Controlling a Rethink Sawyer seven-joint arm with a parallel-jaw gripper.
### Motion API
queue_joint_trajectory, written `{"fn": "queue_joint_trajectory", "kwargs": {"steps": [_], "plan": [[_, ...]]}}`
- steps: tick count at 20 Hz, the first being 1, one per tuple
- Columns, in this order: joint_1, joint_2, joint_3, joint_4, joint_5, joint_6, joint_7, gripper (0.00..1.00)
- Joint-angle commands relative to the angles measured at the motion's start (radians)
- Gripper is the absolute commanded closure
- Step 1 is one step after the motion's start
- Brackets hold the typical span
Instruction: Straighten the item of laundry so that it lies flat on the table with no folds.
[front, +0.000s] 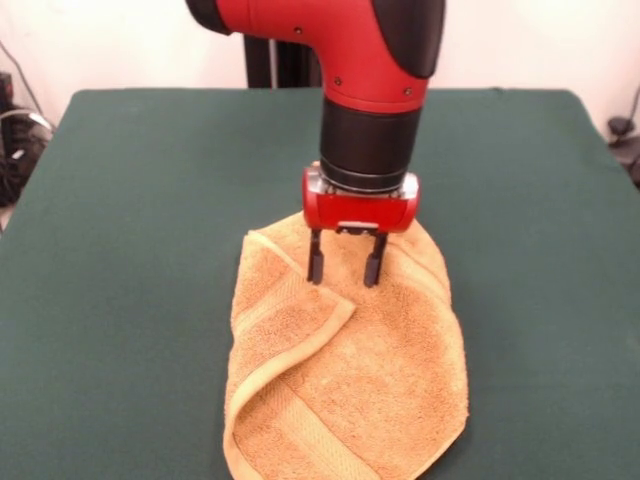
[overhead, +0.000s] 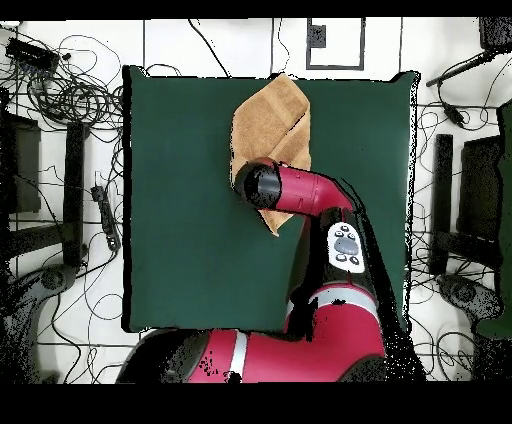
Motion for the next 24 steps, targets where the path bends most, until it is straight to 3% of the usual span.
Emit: {"fn": "queue_joint_trajectory", "kwargs": {"steps": [1,5,11,14,24], "plan": [[-0.036,0.128,0.111,0.056,-0.027,-0.072,0.115,0.0],[-0.019,0.218,0.101,-0.019,-0.027,-0.089,0.113,0.0],[-0.016,0.429,0.119,-0.234,0.011,-0.063,0.091,0.0],[-0.007,0.468,0.115,-0.282,0.021,-0.066,0.116,0.0],[0.011,0.474,0.096,-0.309,-0.016,-0.071,0.181,0.0]]}}
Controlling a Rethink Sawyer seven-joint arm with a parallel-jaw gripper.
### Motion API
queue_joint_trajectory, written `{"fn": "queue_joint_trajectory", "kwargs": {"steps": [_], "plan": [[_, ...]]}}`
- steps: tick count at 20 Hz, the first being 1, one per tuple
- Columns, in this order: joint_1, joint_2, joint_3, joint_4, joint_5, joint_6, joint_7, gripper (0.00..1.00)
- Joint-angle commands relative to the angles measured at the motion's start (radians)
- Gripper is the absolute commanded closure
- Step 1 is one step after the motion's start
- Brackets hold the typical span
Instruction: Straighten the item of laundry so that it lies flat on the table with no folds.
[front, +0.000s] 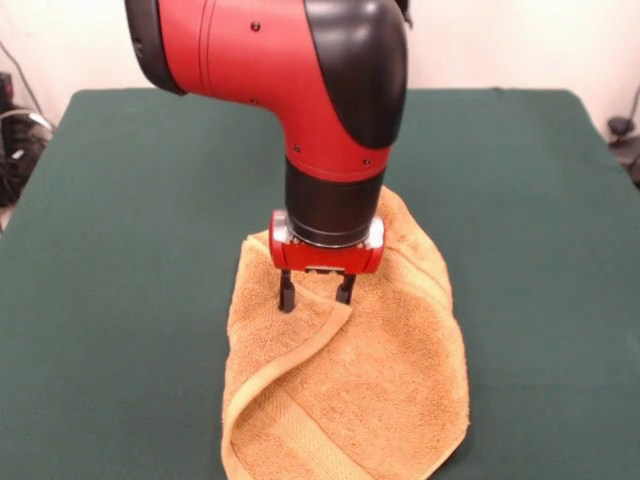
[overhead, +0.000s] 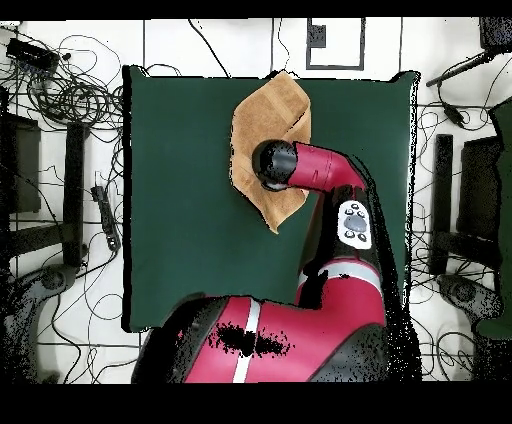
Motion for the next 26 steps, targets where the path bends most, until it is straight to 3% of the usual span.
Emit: {"fn": "queue_joint_trajectory", "kwargs": {"steps": [1,13,26], "plan": [[0.028,0.331,0.118,-0.057,-0.017,-0.339,0.191,0.0],[0.026,0.299,0.115,-0.002,-0.033,-0.388,0.215,0.0],[0.048,0.309,0.091,-0.029,-0.022,-0.311,0.206,0.0]]}}
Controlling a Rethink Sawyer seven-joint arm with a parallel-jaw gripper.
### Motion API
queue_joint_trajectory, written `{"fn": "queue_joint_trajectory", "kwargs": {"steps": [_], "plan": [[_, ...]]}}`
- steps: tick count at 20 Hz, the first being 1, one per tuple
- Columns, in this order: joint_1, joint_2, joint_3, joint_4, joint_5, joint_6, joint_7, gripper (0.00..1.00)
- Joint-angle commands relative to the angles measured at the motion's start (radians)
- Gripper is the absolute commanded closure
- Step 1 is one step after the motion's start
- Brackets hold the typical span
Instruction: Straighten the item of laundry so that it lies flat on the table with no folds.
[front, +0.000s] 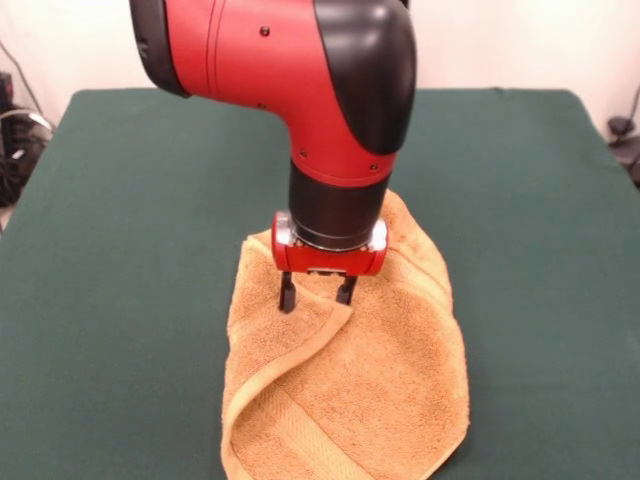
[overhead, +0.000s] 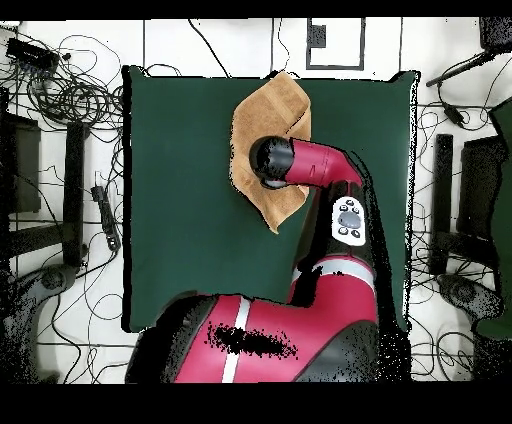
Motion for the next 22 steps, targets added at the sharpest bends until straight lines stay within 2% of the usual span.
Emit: {"fn": "queue_joint_trajectory", "kwargs": {"steps": [1,4,5,22], "plan": [[0.026,0.293,0.117,0.003,-0.022,-0.341,0.205,0.0],[0.028,0.294,0.114,0.0,-0.02,-0.336,0.205,0.0],[0.028,0.294,0.113,0.0,-0.02,-0.334,0.205,1.0],[0.033,0.295,0.108,-0.003,-0.02,-0.337,0.208,1.0]]}}
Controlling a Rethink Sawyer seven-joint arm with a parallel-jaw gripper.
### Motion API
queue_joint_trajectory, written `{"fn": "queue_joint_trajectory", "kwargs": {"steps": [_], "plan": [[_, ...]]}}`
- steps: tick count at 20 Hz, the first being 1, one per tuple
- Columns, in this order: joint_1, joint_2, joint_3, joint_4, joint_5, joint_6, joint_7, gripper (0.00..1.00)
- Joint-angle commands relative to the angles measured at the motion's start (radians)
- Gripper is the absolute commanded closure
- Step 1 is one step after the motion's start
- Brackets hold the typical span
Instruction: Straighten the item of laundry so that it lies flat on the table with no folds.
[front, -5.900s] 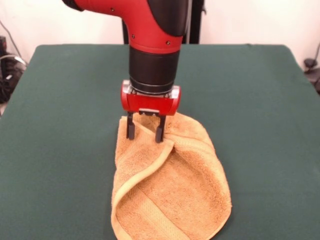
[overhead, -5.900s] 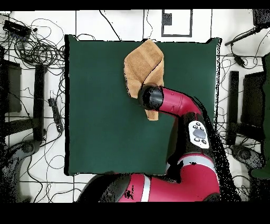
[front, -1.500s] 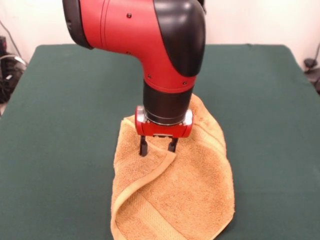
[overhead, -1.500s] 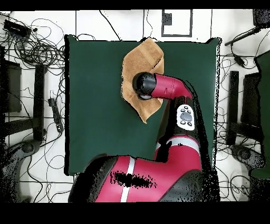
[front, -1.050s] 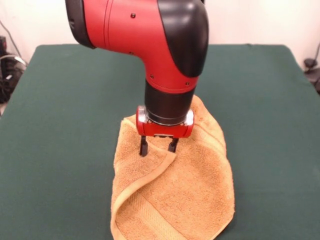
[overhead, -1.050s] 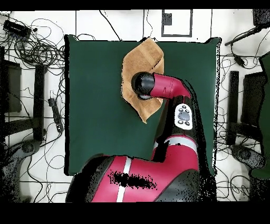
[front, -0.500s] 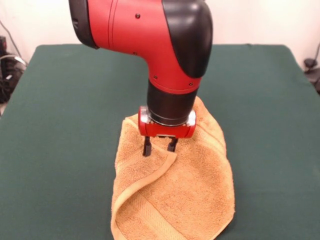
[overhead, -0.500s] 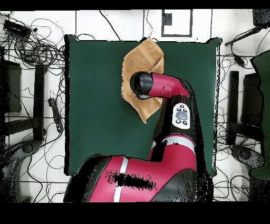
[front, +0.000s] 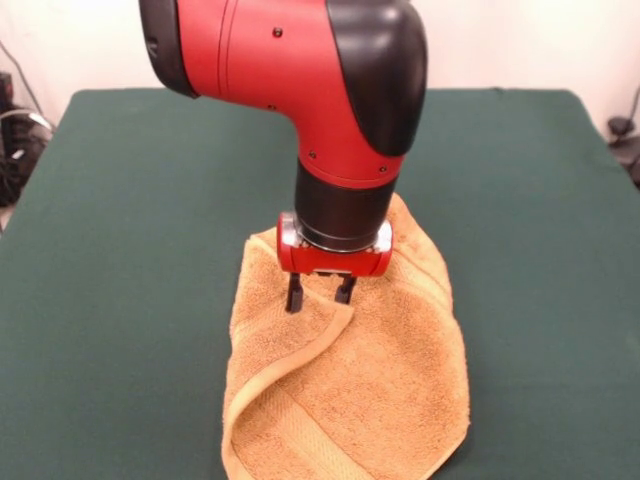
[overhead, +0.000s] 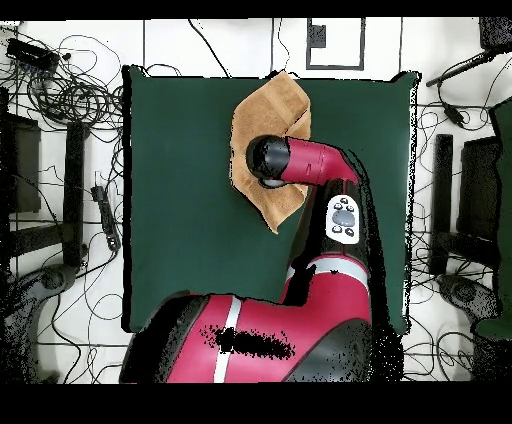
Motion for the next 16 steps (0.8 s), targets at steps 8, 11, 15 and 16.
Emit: {"fn": "queue_joint_trajectory", "kwargs": {"steps": [8,11,15,16], "plan": [[-0.001,0.271,0.135,0.039,-0.031,-0.35,0.185,1.0],[0.008,0.258,0.126,0.048,-0.03,-0.333,0.193,1.0],[0.003,0.251,0.141,0.056,-0.019,-0.325,0.191,1.0],[0.004,0.252,0.142,0.056,-0.02,-0.333,0.193,1.0]]}}
